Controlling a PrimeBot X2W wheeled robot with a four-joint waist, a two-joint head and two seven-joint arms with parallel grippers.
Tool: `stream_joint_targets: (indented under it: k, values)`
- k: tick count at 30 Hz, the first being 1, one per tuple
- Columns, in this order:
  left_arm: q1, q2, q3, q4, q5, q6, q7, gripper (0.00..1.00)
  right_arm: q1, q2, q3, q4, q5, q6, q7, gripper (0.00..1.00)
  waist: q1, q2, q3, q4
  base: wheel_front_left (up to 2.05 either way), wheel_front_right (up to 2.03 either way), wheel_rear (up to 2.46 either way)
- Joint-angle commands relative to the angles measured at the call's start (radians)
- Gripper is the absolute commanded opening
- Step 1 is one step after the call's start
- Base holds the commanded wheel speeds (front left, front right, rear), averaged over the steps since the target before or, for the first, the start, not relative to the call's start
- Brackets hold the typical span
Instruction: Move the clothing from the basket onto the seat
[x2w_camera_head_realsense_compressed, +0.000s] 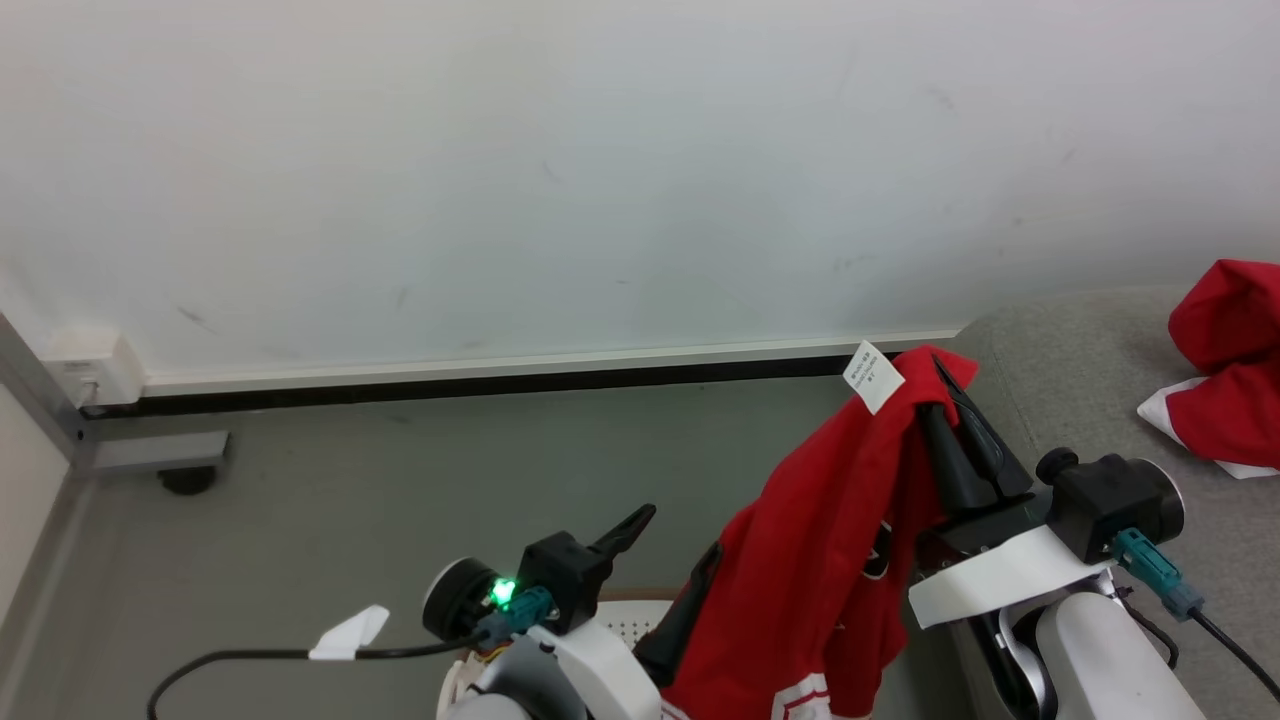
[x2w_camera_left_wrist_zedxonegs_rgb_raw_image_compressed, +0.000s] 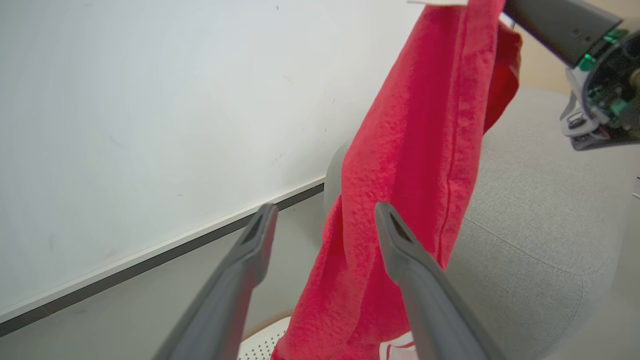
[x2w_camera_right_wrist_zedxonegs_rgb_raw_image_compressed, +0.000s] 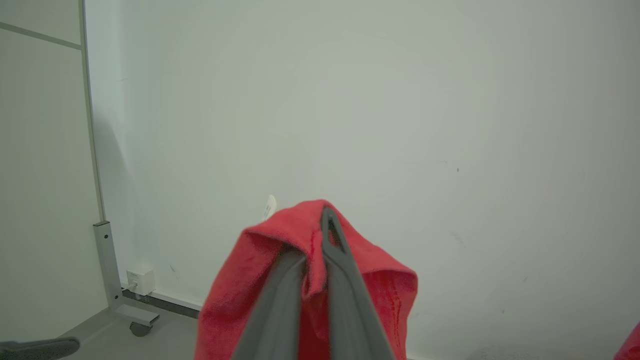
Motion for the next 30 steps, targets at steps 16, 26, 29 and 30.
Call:
stream_joint_targets:
  k: [16,26,29,30]
  values:
    - [-0.005,0.003,-0.009,-0.022,-0.017,0.010,0.000,1.00,-0.032,-0.014,-0.029,-0.061,-0.008,-0.002,0.000,0.00,0.0000,0.0000,0.035,-0.192,0.00,0.00,0.00]
    - [-0.032,-0.015,-0.039,-0.029,-0.014,-0.003,0.003,1.00,-0.049,-0.035,-0.117,-0.123,0.011,-0.002,0.000,0.00,0.0000,0.0000,0.100,-0.307,0.00,0.00,0.00]
    - [-0.057,-0.019,-0.055,-0.038,0.000,-0.013,0.008,1.00,-0.064,-0.043,-0.151,-0.139,0.033,-0.002,0.000,0.00,0.0000,0.0000,0.146,-0.312,0.00,0.00,0.00]
    - [-0.066,-0.020,-0.062,-0.041,0.004,-0.016,0.011,1.00,-0.073,-0.047,-0.160,-0.142,0.039,-0.002,0.000,0.00,0.0000,0.0000,0.162,-0.311,0.00,0.00,0.00]
